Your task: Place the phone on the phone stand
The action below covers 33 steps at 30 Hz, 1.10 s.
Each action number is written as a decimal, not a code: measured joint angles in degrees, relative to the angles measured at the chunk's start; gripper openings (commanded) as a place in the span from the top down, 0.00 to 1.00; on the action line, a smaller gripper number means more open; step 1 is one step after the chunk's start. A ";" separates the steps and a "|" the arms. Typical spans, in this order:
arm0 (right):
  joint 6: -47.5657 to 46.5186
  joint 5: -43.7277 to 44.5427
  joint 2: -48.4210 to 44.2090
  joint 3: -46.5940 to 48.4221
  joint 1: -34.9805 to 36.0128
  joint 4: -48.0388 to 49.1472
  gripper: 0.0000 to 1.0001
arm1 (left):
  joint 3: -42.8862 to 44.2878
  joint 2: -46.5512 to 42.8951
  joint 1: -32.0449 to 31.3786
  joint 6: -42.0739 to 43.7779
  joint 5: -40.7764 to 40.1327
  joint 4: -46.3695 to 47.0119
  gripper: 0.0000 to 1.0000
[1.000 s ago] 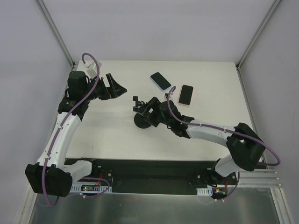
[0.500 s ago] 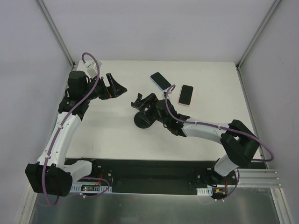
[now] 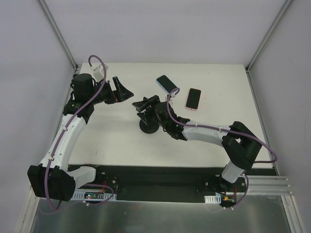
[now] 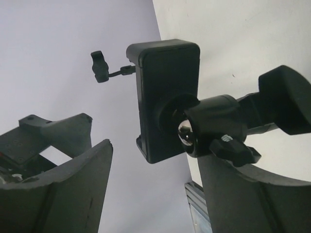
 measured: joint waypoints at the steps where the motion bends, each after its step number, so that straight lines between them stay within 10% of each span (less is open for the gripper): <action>1: 0.76 0.44 0.35 0.39 0.07 0.00 0.30 | -0.11 0.20 0.00 -0.02 0.00 0.02 0.12; 21: 5.86 7.93 0.63 1.46 1.62 -4.07 0.76 | -0.35 0.52 -0.04 -0.04 0.04 0.11 0.12; 33: -8.96 -2.23 -3.39 -2.95 -0.83 -1.84 0.99 | -0.35 0.52 -0.09 -0.02 0.66 0.13 0.11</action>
